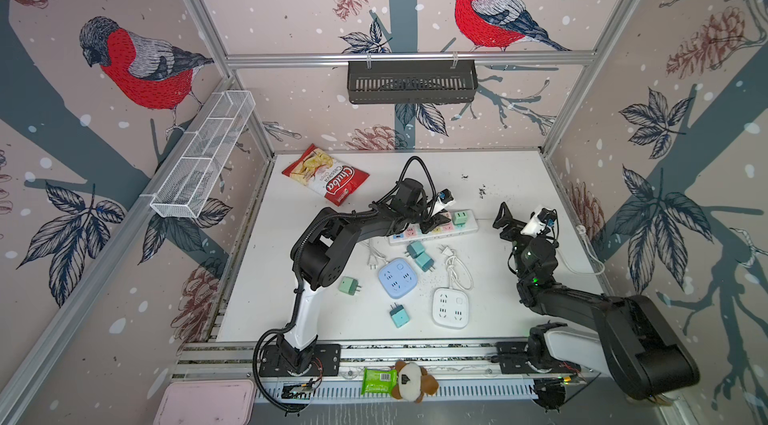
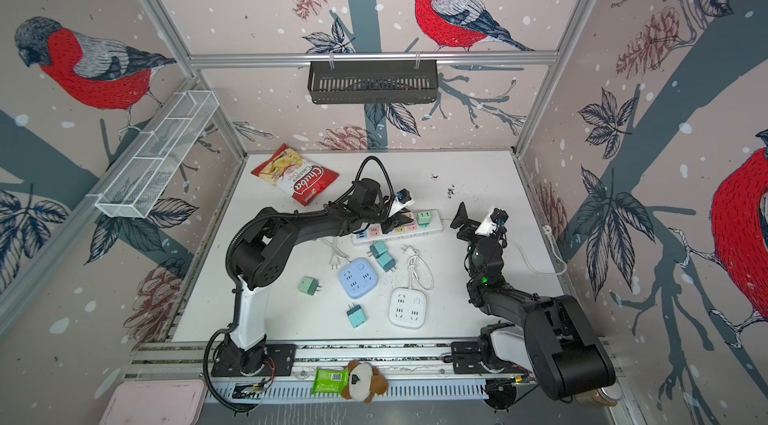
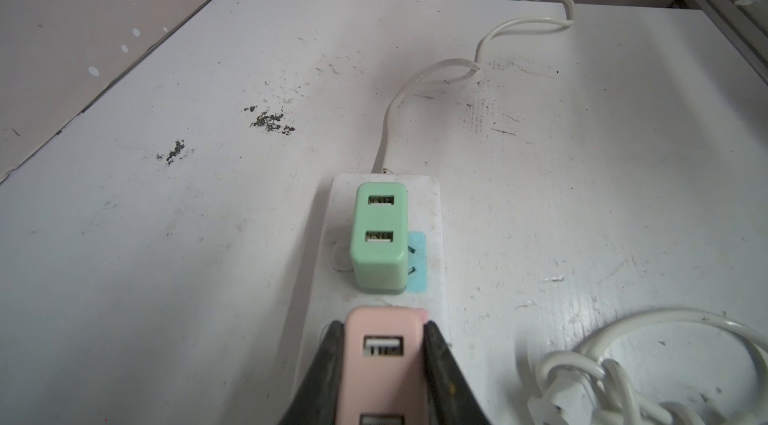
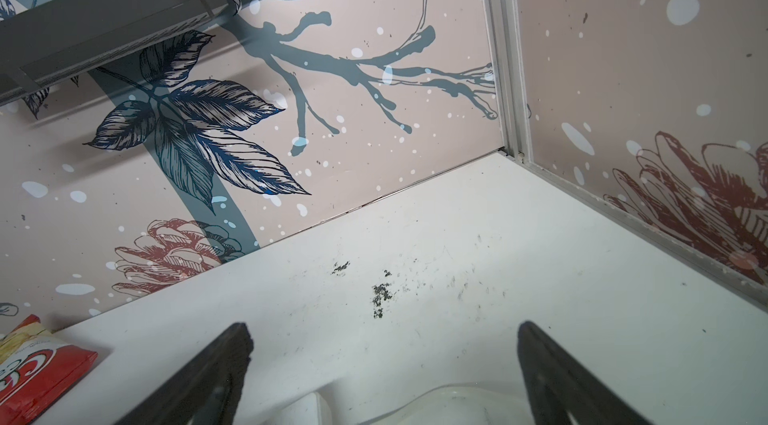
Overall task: Insert the plug
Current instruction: 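Position the pink charger above the socket beside the green charger with the left gripper, then lower the pink charger into the strip socket with the left gripper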
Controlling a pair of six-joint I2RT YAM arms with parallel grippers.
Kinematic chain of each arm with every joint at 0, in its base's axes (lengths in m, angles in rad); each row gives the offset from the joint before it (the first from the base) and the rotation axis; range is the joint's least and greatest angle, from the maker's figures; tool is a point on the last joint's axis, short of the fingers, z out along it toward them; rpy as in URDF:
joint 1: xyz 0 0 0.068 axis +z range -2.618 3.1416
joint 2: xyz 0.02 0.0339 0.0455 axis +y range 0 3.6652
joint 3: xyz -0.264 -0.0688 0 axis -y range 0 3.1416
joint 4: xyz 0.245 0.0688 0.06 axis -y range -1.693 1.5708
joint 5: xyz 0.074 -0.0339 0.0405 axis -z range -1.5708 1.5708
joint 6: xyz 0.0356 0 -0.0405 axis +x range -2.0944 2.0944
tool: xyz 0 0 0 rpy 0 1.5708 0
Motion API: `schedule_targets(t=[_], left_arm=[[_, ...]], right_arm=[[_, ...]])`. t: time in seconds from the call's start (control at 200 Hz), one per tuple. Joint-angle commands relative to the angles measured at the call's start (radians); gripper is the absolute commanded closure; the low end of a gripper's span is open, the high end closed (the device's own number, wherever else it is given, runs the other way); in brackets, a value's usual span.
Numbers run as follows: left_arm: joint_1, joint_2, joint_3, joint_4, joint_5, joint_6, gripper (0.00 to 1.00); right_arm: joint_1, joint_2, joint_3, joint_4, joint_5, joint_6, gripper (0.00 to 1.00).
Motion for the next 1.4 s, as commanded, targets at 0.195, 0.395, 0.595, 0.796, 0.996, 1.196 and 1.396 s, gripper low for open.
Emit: schedule_targets(t=[0.195, 0.395, 0.595, 0.796, 0.996, 1.196, 1.396], left_arm=[[-0.021, 0.034, 0.029, 0.071, 0.015, -0.015, 1.00], [-0.021, 0.058, 0.053, 0.052, -0.016, -0.015, 1.00], [-0.021, 0.055, 0.052, 0.044, -0.052, -0.005, 1.00], [-0.021, 0.067, 0.057, 0.036, -0.034, 0.002, 1.00], [-0.021, 0.089, 0.079, 0.011, -0.023, 0.009, 1.00], [-0.019, 0.089, 0.083, 0.006, -0.007, 0.003, 1.00], [-0.021, 0.085, 0.088, -0.012, 0.002, -0.055, 1.00]], right_arm=[[0.000, 0.001, 0.003, 0.045, -0.007, -0.004, 0.00], [0.000, 0.002, 0.001, 0.049, -0.011, -0.004, 0.00], [0.000, 0.002, 0.003, 0.048, -0.011, -0.004, 0.00], [0.000, 0.001, 0.001, 0.049, -0.012, -0.004, 0.00], [0.000, 0.001, 0.001, 0.051, -0.011, -0.004, 0.00], [-0.001, 0.001, 0.001, 0.050, -0.010, -0.004, 0.00], [0.000, 0.002, 0.000, 0.052, -0.010, -0.004, 0.00]])
